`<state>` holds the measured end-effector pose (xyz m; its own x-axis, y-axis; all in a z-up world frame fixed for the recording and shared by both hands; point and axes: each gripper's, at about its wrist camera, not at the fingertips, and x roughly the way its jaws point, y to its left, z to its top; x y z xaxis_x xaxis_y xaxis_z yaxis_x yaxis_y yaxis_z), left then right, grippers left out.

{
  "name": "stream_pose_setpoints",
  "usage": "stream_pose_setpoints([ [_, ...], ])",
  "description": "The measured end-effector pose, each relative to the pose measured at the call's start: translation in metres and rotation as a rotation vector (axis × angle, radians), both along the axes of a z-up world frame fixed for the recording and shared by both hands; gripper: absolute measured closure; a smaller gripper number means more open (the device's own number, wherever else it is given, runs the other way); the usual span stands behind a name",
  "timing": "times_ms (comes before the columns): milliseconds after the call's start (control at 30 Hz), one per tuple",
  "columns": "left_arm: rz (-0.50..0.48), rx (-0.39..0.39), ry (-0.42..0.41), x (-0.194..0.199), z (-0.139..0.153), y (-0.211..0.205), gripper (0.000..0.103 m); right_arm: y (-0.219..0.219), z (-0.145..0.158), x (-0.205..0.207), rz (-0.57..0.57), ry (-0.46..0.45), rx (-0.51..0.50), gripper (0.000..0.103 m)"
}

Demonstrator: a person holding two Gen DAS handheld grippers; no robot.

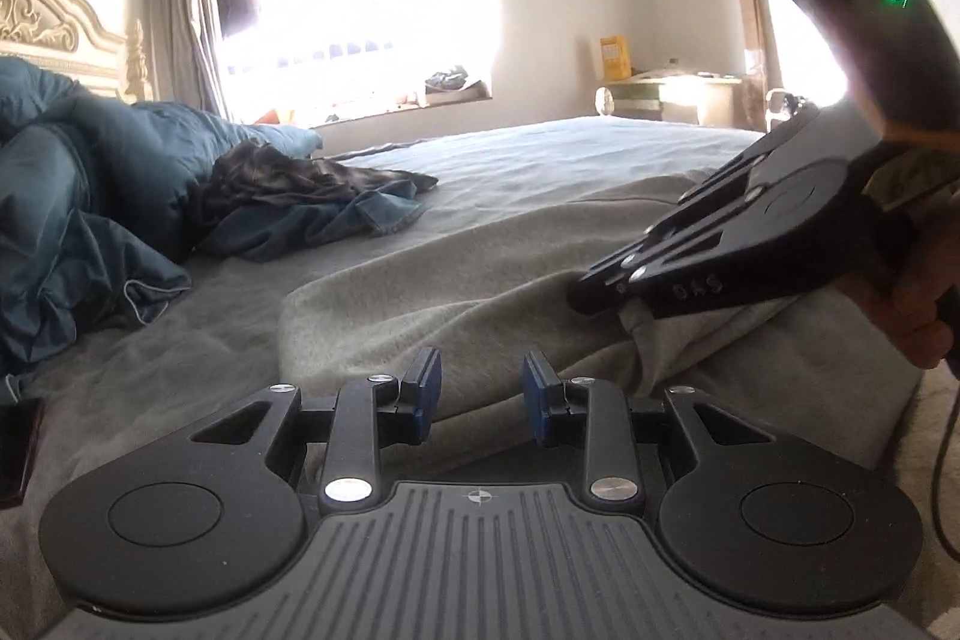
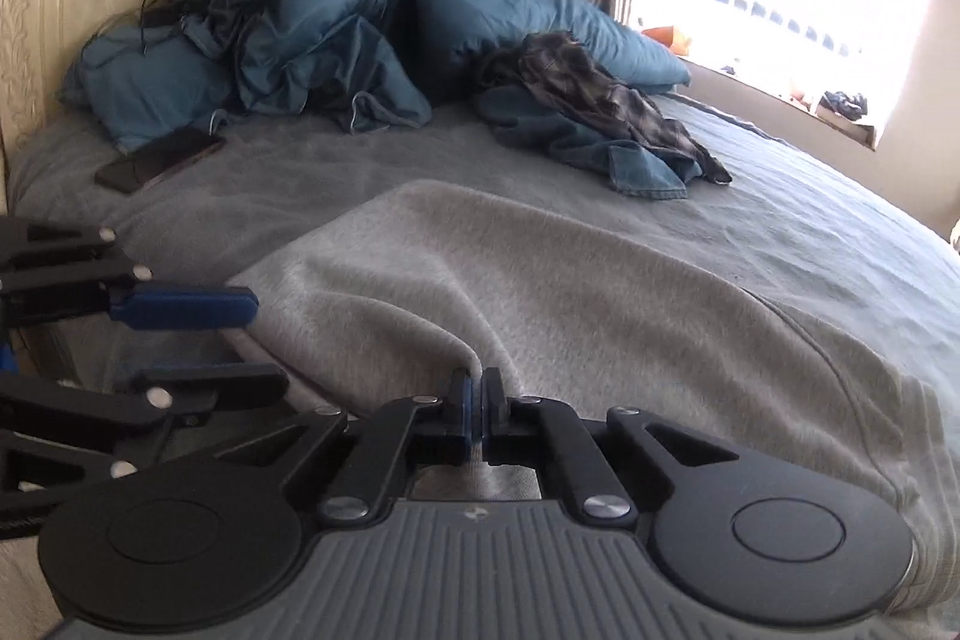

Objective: Fold clothes

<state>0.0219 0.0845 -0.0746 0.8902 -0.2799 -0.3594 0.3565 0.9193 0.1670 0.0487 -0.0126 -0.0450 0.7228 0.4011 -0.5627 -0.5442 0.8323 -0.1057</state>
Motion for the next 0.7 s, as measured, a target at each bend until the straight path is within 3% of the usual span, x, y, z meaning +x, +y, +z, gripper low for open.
stream_pose_setpoints([
  [67, -0.027, 0.048, -0.001, 0.009, -0.002, -0.006, 0.073, -0.007, 0.006, -0.004, -0.003, -0.019, 0.047, 0.100],
  [233, -0.051, 0.200, -0.030, 0.030, -0.005, -0.024, 0.070, -0.006, 0.007, -0.011, 0.022, -0.049, 0.046, 0.100],
  [300, -0.054, 0.216, -0.039, 0.036, -0.004, -0.026, 0.069, -0.005, 0.007, -0.015, 0.029, -0.061, 0.040, 0.100],
  [567, -0.007, 0.205, -0.006, 0.055, -0.022, -0.027, 0.068, -0.023, 0.006, -0.016, 0.021, -0.073, 0.128, 0.098],
  [700, 0.011, 0.084, 0.034, 0.054, -0.017, -0.012, 0.068, -0.055, 0.014, -0.025, -0.016, -0.093, 0.238, 0.089],
])
